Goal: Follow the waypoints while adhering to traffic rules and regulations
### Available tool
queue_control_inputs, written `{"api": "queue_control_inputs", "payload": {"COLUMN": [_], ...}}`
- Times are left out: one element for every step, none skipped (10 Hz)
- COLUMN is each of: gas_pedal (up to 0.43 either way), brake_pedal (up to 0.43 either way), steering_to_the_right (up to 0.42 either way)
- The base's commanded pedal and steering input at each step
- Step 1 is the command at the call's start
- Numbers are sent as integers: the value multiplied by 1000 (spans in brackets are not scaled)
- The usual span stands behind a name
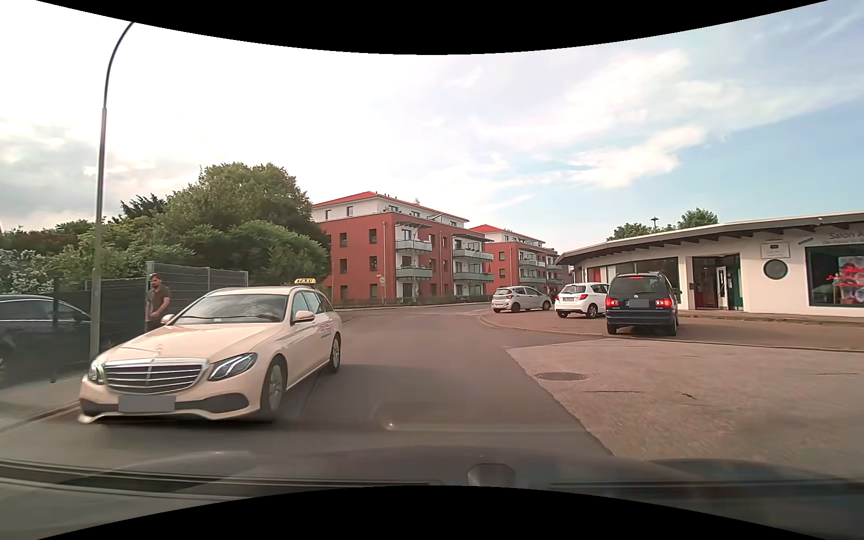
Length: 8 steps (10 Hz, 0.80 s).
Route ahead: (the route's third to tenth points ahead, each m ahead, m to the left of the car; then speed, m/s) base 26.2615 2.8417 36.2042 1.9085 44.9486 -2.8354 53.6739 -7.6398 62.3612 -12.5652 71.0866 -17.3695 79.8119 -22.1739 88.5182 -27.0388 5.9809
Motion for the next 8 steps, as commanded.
{"api": "queue_control_inputs", "payload": {"gas_pedal": [39, 39, 47, 67, 79, 79, 79, 79], "brake_pedal": [0, 0, 0, 0, 0, 0, 0, 0], "steering_to_the_right": [-10, -15, -17, -18, -18, -19, -19, -20]}}
